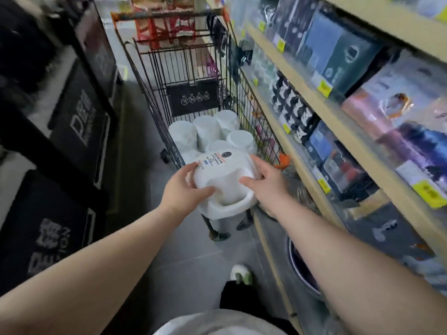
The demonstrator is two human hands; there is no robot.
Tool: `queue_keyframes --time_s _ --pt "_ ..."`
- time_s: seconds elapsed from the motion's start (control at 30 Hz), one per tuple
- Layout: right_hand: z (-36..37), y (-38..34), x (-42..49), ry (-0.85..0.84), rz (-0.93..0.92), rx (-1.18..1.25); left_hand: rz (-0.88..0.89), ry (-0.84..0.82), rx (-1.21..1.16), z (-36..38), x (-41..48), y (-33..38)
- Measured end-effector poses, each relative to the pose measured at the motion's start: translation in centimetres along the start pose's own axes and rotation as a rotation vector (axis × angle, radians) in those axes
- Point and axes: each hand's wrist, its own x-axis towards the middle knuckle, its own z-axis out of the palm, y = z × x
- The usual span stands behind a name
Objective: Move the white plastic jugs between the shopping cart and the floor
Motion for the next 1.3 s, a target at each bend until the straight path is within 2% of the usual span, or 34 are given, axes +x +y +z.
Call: queue_keyframes --time_s 0.23,0.37,0.47,0.63,0.77,0.87,0.93,1.07,1.2,1.3 --pt "0.0 -0.3 13.0 -0.165 0.045 -0.220 -0.117 0.200 0.108 3.9 9.1 0.5" --pt "1.3 0.1 17.2 -0.251 0.096 -0.343 -0.216 0.215 0.201 4.6 12.4 -0.4" --pt "2.5 0.3 19.8 -0.326 0.140 -0.442 -0.213 0.157 0.356 4.6 13.8 -0.8" --pt "4.3 0.6 22.6 -0.430 0.240 -0.568 -0.265 -0.091 0.459 4.2 14.5 -1.4" --pt "5.4 1.5 23.4 -0.494 0.284 -0.713 -0.280 -0.104 0.706 4.2 16.0 -2.4" --pt "6.1 2.8 23.1 -0.518 0.297 -0.691 -0.320 -0.079 0.906 4.0 16.9 -3.4" --pt "6.4 3.6 22.9 -0.554 0.316 -0.643 -0.293 -0.048 0.936 3.7 17.3 -3.8" --pt "6.4 4.3 22.2 -0.629 0.356 -0.452 -0.340 -0.118 1.026 3.2 17.8 -3.7" --pt "5.6 3.3 20.5 -0.617 0.342 -0.376 -0.232 -0.153 0.983 2.6 18.0 -2.4" --pt "4.6 1.3 19.9 -0.494 0.321 -0.346 -0.089 -0.224 0.840 1.8 19.0 -0.6"
